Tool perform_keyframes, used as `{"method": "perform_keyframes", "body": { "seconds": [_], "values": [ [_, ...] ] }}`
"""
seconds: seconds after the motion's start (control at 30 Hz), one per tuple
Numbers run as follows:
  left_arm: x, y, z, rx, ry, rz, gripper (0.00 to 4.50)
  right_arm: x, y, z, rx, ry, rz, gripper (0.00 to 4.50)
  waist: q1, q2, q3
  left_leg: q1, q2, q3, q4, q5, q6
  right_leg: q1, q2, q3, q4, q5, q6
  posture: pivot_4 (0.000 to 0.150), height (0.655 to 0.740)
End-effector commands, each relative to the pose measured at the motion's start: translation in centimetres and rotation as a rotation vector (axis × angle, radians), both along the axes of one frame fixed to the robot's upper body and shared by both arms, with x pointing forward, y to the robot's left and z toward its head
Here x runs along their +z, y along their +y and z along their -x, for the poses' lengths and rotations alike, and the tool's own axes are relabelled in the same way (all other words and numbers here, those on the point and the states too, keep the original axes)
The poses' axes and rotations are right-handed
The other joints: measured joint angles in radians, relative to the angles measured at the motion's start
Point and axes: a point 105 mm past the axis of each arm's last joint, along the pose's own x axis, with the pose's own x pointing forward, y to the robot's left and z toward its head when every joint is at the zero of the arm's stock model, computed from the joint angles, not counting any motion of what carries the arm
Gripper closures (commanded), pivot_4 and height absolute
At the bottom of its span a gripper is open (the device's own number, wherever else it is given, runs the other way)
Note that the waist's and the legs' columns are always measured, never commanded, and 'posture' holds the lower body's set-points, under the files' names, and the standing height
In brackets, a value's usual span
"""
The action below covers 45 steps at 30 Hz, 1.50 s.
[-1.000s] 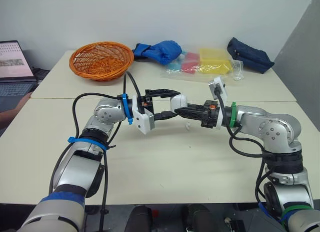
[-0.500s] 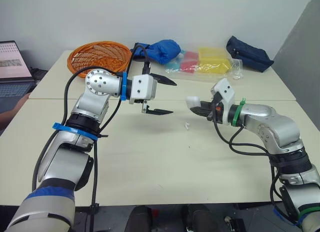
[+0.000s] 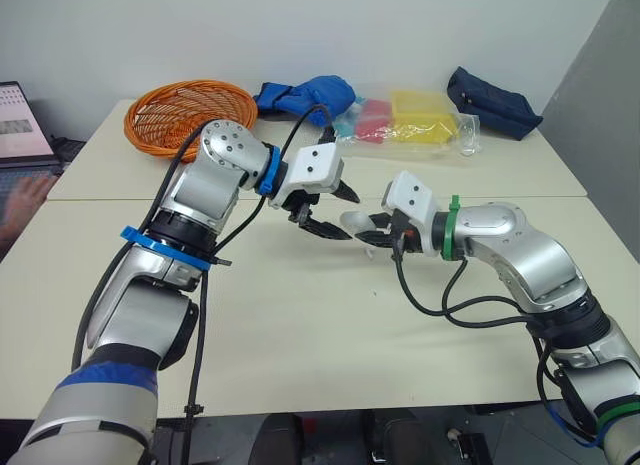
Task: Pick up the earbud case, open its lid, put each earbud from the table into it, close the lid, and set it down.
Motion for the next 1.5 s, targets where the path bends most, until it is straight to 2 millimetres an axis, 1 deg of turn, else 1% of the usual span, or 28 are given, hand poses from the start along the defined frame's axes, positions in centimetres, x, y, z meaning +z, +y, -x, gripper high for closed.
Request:
{"method": "perform_keyframes", "body": {
  "seconds": [0.03,0.23,0.47,0.57,0.7,0.73,0.8,1.03,1.23,1.3,1.37,1.43,1.5],
  "values": [
    [0.5,-0.1,-0.3,-0.005,-0.045,-0.007,1.25,1.6,0.4,0.5,0.021,-0.056,-0.015,3.71,0.000,0.000,0.000,0.000,0.000,0.000,0.000,0.000,0.000,0.000,0.000,0.000,0.000,0.000,0.000,0.150,0.7400],
    [0.1,-0.4,-0.3,-0.014,-0.030,-0.008,1.25,1.9,0.7,0.7,0.021,-0.055,-0.021,3.71,0.001,0.000,0.000,0.000,0.000,0.000,0.000,0.000,0.000,0.000,0.000,0.000,0.000,0.000,0.000,0.150,0.7400],
    [0.5,-0.7,-0.2,-0.022,-0.030,0.008,1.25,1.6,0.5,0.7,0.010,-0.049,-0.012,3.71,0.000,0.000,0.000,0.000,0.000,0.000,0.001,0.000,0.000,0.000,0.000,0.000,0.001,0.000,0.000,0.150,0.7400],
    [0.0,-0.5,0.0,-0.034,-0.017,-0.019,1.80,1.6,0.4,0.6,0.006,-0.049,-0.013,3.71,0.000,0.000,0.000,0.000,0.000,0.000,0.001,0.000,0.000,0.000,0.000,0.000,0.002,0.000,0.000,0.150,0.7400],
    [-0.3,-0.4,-0.2,-0.028,-0.023,-0.021,3.02,1.7,0.3,0.5,0.002,-0.046,-0.017,3.71,0.000,0.000,0.000,0.000,0.000,0.000,0.002,0.000,0.000,0.000,0.000,0.000,0.003,0.000,0.000,0.150,0.7400],
    [-0.3,-0.4,-0.2,-0.025,-0.023,-0.021,3.43,1.7,0.3,0.4,-0.001,-0.044,-0.018,3.71,0.000,0.000,0.000,0.000,0.000,0.000,0.002,0.000,0.000,0.000,0.000,0.000,0.003,0.000,0.000,0.150,0.7400],
    [-0.3,-0.4,-0.2,-0.024,-0.022,-0.018,3.74,1.7,0.3,0.4,-0.003,-0.043,-0.019,3.71,0.000,0.000,0.000,0.000,0.000,0.000,0.002,0.000,0.000,0.000,0.000,0.000,0.004,0.000,0.000,0.150,0.7400],
    [0.1,-0.5,-0.3,-0.020,-0.027,-0.007,3.74,1.7,0.3,0.2,-0.007,-0.045,-0.013,3.71,0.000,0.000,0.000,0.001,0.000,0.000,0.003,0.000,0.000,-0.001,0.000,0.000,0.010,-0.001,-0.001,0.150,0.7400],
    [0.5,-0.7,-0.3,-0.007,-0.049,0.011,3.74,1.5,-0.2,-0.4,-0.039,-0.042,-0.004,3.71,0.000,0.000,0.000,0.001,0.000,-0.001,0.004,0.000,0.000,-0.001,0.000,0.000,0.011,-0.001,-0.001,0.150,0.7400],
    [0.5,-0.7,-0.3,-0.005,-0.048,0.017,3.74,1.4,-0.4,-0.6,-0.052,-0.041,-0.002,2.97,0.000,0.000,0.000,0.001,0.000,-0.001,0.004,0.000,0.000,-0.002,0.000,0.000,0.011,-0.001,-0.001,0.150,0.7400],
    [0.5,-0.6,-0.8,0.020,-0.057,0.033,3.74,1.2,-0.8,-0.9,-0.063,-0.042,0.000,2.41,0.000,0.000,0.000,0.001,0.000,-0.001,0.004,0.000,0.000,-0.002,0.000,0.000,0.011,-0.001,-0.001,0.150,0.7400],
    [0.4,-0.4,-1.1,0.041,-0.062,0.042,3.74,1.1,-1.1,-1.1,-0.071,-0.051,0.007,1.74,0.000,0.000,0.000,0.001,0.000,-0.001,0.004,0.000,0.000,-0.002,0.000,0.000,0.011,-0.001,-0.001,0.150,0.7400],
    [0.4,-0.2,-1.2,0.069,-0.018,0.084,3.74,1.6,-1.9,-1.2,-0.075,-0.075,0.006,1.05,0.000,0.000,0.000,0.001,0.000,0.000,0.004,0.000,0.000,-0.002,0.000,0.000,0.011,-0.001,-0.001,0.150,0.7400]
  ]
}}
